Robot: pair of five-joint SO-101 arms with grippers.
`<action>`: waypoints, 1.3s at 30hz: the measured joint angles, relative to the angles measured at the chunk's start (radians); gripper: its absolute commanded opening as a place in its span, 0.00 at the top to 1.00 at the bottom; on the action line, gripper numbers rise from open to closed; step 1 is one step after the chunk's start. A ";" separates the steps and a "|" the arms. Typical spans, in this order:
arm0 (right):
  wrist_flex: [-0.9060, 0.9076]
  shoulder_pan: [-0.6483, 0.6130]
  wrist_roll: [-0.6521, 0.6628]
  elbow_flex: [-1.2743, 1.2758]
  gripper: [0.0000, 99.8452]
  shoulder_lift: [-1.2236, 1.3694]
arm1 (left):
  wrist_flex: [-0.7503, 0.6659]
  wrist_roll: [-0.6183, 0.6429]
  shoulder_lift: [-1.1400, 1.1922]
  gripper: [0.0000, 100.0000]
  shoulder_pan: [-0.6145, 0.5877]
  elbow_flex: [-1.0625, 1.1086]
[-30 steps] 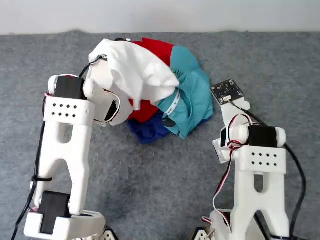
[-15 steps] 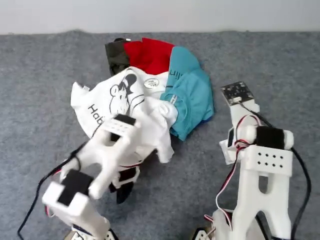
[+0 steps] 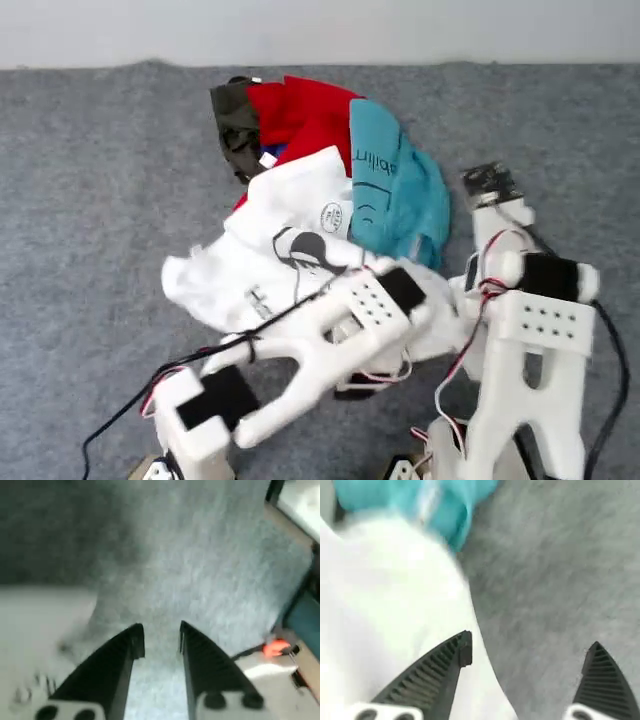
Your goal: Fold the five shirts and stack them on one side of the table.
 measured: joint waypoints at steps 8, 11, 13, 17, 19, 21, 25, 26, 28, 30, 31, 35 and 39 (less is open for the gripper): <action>-0.020 -0.003 0.003 0.060 0.64 0.000 | 0.002 0.023 -0.347 0.85 -0.632 0.130; -0.051 -0.034 0.005 0.097 0.64 0.012 | -0.002 -0.020 -0.368 0.85 -0.690 0.311; -0.077 -0.035 0.003 0.124 0.64 0.005 | -0.014 -0.029 -0.385 0.85 -0.709 0.384; -0.192 -0.037 0.008 0.236 0.64 0.008 | -0.035 -0.037 -0.413 0.85 -0.717 0.420; -0.285 -0.037 0.009 0.321 0.64 0.008 | -0.035 -0.037 -0.420 0.85 -0.717 0.422; -0.400 -0.005 0.008 0.413 0.64 0.008 | -0.035 -0.037 -0.423 0.85 -0.717 0.422; -0.661 0.028 0.008 0.620 0.64 0.008 | -0.035 -0.037 -0.423 0.85 -0.717 0.422; -0.727 0.028 0.008 0.672 0.64 0.008 | -0.035 -0.037 -0.423 0.85 -0.717 0.422; -0.850 0.028 0.008 0.766 0.64 0.008 | -0.035 -0.037 -0.423 0.85 -0.717 0.422; -0.931 0.029 0.008 0.816 0.64 -0.003 | -0.035 -0.037 -0.423 0.85 -0.717 0.422; -0.951 0.029 0.008 0.824 0.64 -0.012 | -0.035 -0.037 -0.423 0.85 -0.717 0.422; -0.979 0.029 0.008 0.856 0.64 -0.044 | -0.035 -0.037 -0.423 0.85 -0.717 0.422; -0.982 0.029 0.008 0.881 0.64 -0.080 | -0.035 -0.037 -0.423 0.85 -0.717 0.422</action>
